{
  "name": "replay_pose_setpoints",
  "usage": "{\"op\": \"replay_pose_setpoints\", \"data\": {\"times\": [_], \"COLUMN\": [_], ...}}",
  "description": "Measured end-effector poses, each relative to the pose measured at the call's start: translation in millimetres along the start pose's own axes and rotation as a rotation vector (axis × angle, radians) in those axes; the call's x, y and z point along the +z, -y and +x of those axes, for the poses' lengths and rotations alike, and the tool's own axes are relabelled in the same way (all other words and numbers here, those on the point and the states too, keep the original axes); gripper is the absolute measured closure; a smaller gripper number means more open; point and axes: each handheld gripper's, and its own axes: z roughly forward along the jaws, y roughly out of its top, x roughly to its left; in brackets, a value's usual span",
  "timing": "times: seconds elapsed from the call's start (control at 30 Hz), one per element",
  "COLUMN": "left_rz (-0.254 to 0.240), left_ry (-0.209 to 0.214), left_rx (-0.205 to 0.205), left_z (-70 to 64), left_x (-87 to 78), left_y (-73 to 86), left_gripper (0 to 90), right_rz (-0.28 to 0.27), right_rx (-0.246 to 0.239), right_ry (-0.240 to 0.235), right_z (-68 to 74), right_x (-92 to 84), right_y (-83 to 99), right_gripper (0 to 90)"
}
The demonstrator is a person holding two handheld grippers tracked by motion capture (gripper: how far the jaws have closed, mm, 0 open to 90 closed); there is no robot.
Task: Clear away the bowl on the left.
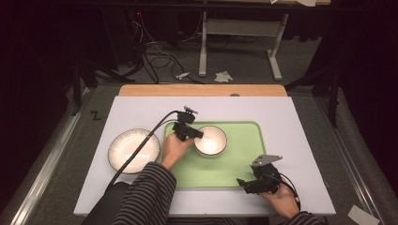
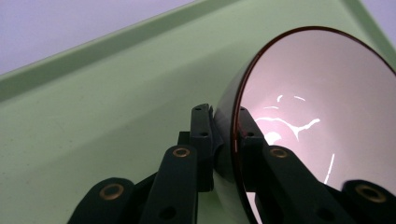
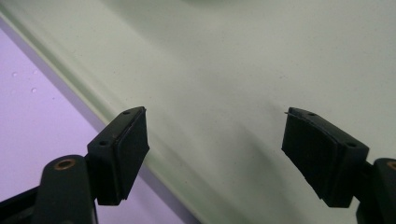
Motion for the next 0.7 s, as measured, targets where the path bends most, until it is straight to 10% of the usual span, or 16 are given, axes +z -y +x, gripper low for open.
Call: {"op": "replay_pose_setpoints", "data": {"times": [0.27,0.7], "left_rz": [-0.010,-0.041], "left_ry": [0.023,-0.004], "left_rx": [-0.013,0.061], "left_z": [1.6,-3.6], "left_x": [0.5,-23.8], "left_y": [0.2,2.9], "left_gripper": [80.6,49.4], "right_rz": [0.005,0.005], "right_rx": [0.002,-0.002], "right_ry": [-0.005,-0.002], "right_z": [0.2,0.2], "right_x": [0.7,0.0], "right_y": [0.2,0.7], "right_gripper": [24.0,24.1]}}
